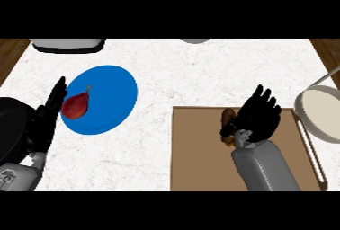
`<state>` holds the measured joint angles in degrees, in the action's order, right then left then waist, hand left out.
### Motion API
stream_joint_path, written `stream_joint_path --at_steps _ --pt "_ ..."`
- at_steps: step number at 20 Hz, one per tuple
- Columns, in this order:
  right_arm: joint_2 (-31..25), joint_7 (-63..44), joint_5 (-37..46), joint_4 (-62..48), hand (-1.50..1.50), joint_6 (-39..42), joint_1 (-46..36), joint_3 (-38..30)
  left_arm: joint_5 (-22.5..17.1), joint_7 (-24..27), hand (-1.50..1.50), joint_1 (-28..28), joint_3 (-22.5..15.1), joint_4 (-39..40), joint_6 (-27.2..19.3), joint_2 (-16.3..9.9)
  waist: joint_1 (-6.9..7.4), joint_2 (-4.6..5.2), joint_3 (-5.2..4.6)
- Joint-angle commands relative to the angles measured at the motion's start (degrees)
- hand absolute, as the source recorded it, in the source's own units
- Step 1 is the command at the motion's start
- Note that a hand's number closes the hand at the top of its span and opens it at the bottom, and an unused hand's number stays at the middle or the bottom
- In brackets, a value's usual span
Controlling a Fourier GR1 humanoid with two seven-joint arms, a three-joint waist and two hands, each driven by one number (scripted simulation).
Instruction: Pick the sweet potato from the tray and place it in the tiered basket
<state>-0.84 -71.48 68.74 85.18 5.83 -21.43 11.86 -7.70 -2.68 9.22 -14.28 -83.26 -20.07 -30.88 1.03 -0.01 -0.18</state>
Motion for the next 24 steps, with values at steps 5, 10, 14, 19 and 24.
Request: stream_joint_path --at_steps 5,10,14,19,24 --pt "0.8 -13.7 0.6 -4.8 -1.50 6.4 -3.9 1.5 1.5 2.1 0.00 -0.2 -0.2 2.7 -0.6 2.4 -0.25 -0.02 0.06" --pt "0.8 -13.7 3.9 -4.7 -1.50 8.4 -2.5 2.8 -0.1 1.5 0.00 -0.4 2.0 1.9 2.0 -0.1 -0.19 -0.34 0.05" --pt "0.8 -13.7 4.2 -7.1 -1.50 7.7 -4.6 2.9 0.2 1.6 0.00 1.1 1.9 3.0 2.2 1.0 0.05 -0.02 0.06" --pt "0.8 -13.7 3.9 -7.2 -1.50 6.9 -1.8 3.3 0.4 0.5 0.00 0.4 2.2 0.9 2.7 0.5 -0.15 -0.24 0.13" --pt "0.8 -13.7 3.6 -8.1 -1.50 6.4 -1.6 1.9 1.7 -0.1 0.00 0.8 2.0 1.8 1.4 1.7 -0.41 -0.14 0.11"
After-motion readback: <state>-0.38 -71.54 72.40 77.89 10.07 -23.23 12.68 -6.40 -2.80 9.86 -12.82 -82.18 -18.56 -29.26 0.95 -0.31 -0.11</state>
